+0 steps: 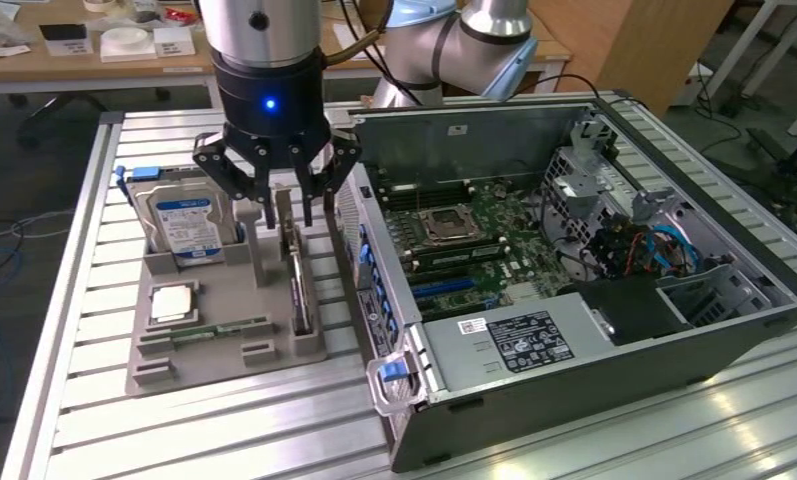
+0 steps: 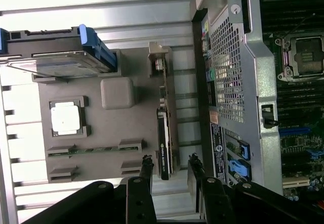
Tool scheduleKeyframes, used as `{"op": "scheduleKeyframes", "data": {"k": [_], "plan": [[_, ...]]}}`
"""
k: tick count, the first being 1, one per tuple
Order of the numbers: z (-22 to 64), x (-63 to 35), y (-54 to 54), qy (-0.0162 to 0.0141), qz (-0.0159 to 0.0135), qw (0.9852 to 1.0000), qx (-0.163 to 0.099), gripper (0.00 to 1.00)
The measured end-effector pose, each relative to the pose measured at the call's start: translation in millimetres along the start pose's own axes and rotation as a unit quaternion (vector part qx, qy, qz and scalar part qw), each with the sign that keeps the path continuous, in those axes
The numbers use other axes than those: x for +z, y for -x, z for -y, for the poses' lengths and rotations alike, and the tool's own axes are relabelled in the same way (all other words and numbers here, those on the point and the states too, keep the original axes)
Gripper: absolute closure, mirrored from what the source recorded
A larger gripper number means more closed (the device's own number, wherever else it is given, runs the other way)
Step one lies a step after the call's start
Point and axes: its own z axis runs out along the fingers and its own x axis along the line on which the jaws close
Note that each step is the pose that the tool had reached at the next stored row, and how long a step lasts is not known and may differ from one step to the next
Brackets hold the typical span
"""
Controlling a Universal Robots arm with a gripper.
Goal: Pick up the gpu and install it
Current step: 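Pick up the gpu and move the gpu toward the slot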
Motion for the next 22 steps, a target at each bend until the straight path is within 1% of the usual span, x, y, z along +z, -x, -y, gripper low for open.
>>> {"op": "scheduleKeyframes", "data": {"k": [4, 11, 16, 19, 20, 22], "plan": [[0.1, 2.0, 0.0, 0.0002, 0.0002, 1.0000, 0.000, 0.58], [0.7, 14.4, -0.3, 0.0000, 0.0000, 1.0000, 0.000, 0.58], [0.7, 15.9, -0.3, 0.0002, 0.0001, 1.0000, 0.000, 0.58], [0.5, 18.6, -0.5, 0.0020, -0.0002, 1.0000, 0.000, 0.58], [0.4, 19.4, -0.6, 0.0033, -0.0003, 1.0000, 0.000, 0.58], [0.3, 20.5, -0.6, 0.0073, -0.0009, 1.0000, 0.000, 0.58]]}}
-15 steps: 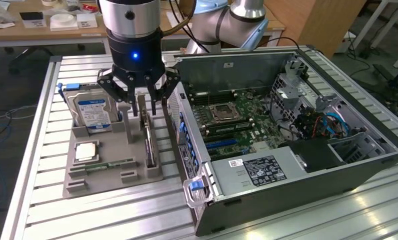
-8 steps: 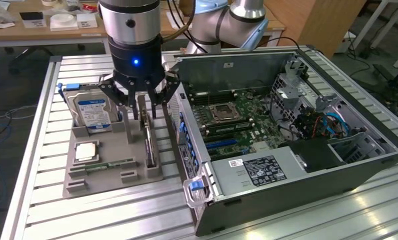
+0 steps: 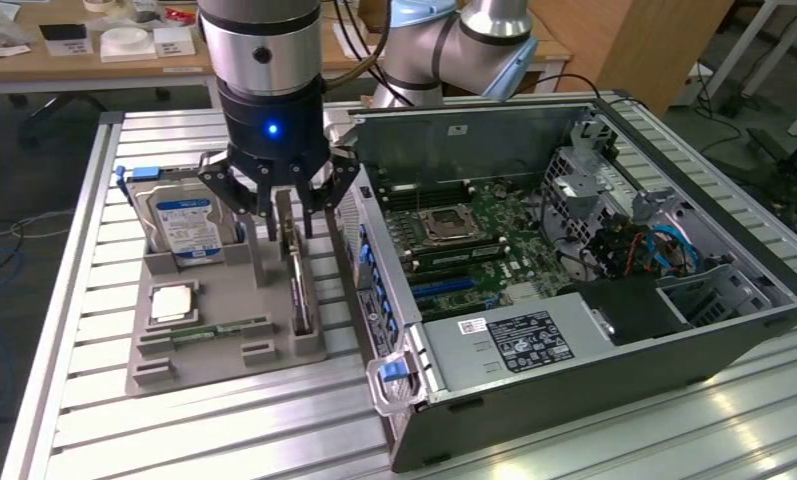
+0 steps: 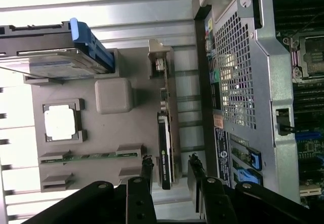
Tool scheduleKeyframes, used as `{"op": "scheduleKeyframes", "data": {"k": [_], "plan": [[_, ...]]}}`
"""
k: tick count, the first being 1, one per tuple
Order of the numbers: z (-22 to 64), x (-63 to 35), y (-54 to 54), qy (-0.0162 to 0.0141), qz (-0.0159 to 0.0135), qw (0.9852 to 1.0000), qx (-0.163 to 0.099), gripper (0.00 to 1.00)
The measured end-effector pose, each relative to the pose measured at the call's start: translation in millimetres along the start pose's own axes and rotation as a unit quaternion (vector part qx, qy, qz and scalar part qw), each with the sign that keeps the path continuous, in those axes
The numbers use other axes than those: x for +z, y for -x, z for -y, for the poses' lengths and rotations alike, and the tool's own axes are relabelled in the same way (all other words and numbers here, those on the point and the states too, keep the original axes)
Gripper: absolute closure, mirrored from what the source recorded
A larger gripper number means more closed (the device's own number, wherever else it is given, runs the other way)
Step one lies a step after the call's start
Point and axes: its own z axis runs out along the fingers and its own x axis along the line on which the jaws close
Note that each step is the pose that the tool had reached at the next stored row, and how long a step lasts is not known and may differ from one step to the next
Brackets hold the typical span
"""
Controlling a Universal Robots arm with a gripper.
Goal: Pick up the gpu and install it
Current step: 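Pick up the gpu and move the gpu toward the slot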
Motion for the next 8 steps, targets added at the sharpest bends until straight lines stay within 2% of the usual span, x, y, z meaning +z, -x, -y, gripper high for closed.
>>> {"op": "scheduleKeyframes", "data": {"k": [1, 3, 8], "plan": [[-0.1, 0.3, 0.0, 0.0013, -0.0001, 1.0000, 0.000, 0.58], [-0.1, 0.7, -0.1, 0.0021, -0.0002, 1.0000, 0.000, 0.58], [0.3, 8.4, -0.1, 0.0021, -0.0002, 1.0000, 0.000, 0.58]]}}
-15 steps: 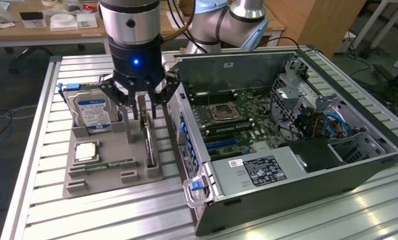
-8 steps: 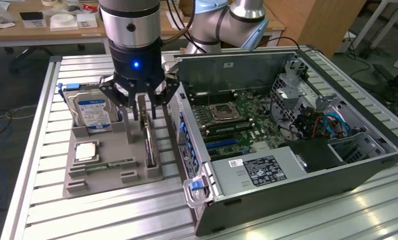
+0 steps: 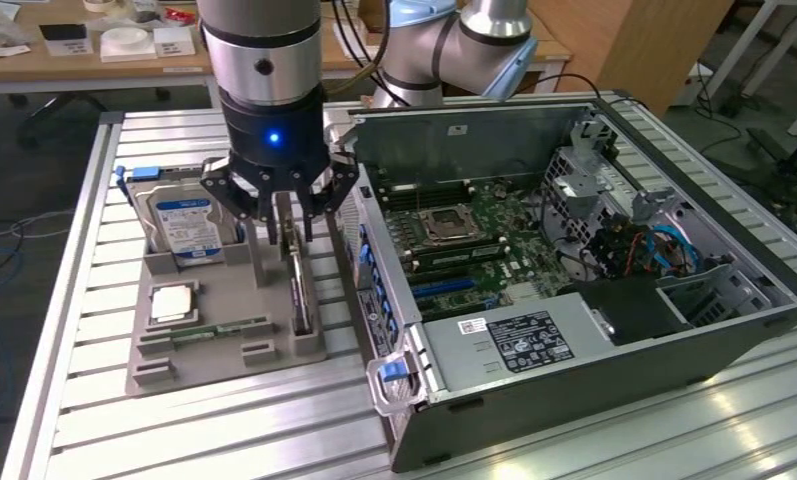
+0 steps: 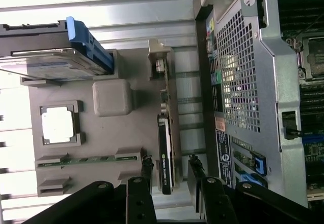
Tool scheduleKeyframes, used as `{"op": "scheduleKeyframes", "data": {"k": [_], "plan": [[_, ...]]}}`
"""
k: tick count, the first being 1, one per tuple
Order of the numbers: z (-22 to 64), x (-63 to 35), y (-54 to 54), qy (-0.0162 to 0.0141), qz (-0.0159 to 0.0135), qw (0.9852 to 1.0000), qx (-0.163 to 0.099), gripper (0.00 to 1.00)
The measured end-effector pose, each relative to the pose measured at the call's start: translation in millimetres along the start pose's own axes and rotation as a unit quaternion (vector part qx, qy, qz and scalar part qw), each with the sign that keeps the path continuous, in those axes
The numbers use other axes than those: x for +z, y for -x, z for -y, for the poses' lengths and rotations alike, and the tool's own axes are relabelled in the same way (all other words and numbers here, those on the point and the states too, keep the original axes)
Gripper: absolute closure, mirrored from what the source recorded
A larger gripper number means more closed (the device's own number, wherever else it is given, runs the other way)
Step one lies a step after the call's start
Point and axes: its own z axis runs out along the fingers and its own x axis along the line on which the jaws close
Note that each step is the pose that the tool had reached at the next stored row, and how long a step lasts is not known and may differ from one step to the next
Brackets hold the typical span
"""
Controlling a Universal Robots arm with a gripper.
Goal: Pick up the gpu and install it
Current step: 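Pick up the gpu and move the gpu toward the slot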
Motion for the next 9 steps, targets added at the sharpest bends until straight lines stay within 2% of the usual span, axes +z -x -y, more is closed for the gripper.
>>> {"op": "scheduleKeyframes", "data": {"k": [9], "plan": [[0.1, 4.4, -0.2, 0.0002, 0.0002, 1.0000, 0.000, 0.58]]}}
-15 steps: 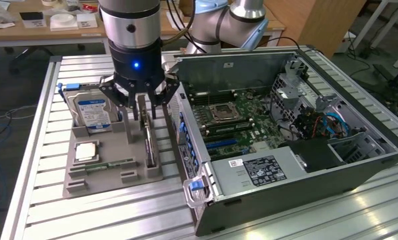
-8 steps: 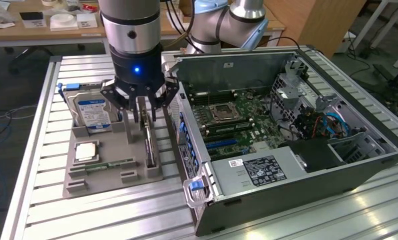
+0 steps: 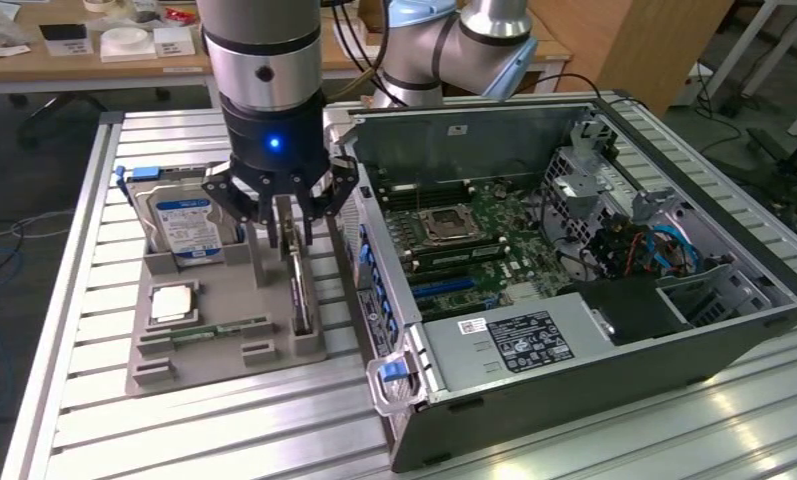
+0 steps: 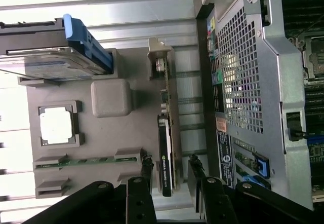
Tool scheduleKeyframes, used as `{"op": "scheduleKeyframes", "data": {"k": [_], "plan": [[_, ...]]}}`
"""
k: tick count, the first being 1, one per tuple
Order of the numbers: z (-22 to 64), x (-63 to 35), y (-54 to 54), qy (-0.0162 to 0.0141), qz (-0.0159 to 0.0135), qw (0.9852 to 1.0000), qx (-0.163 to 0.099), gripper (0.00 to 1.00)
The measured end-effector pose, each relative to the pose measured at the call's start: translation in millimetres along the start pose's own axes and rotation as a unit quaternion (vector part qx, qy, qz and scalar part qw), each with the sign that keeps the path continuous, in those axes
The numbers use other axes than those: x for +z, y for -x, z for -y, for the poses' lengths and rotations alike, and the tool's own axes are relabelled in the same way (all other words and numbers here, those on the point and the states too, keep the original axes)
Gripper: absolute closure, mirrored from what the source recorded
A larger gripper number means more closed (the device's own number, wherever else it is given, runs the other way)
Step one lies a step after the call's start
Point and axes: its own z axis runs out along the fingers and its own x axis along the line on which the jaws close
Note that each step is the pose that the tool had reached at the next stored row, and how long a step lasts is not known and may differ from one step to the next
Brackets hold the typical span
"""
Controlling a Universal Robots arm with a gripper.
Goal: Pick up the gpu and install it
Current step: 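Pick up the gpu and move the gpu toward the slot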
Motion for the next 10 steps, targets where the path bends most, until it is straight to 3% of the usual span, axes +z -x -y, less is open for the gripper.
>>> {"op": "scheduleKeyframes", "data": {"k": [10], "plan": [[1.0, 15.5, -0.3, -0.0001, -0.0002, 1.0000, 0.000, 0.58]]}}
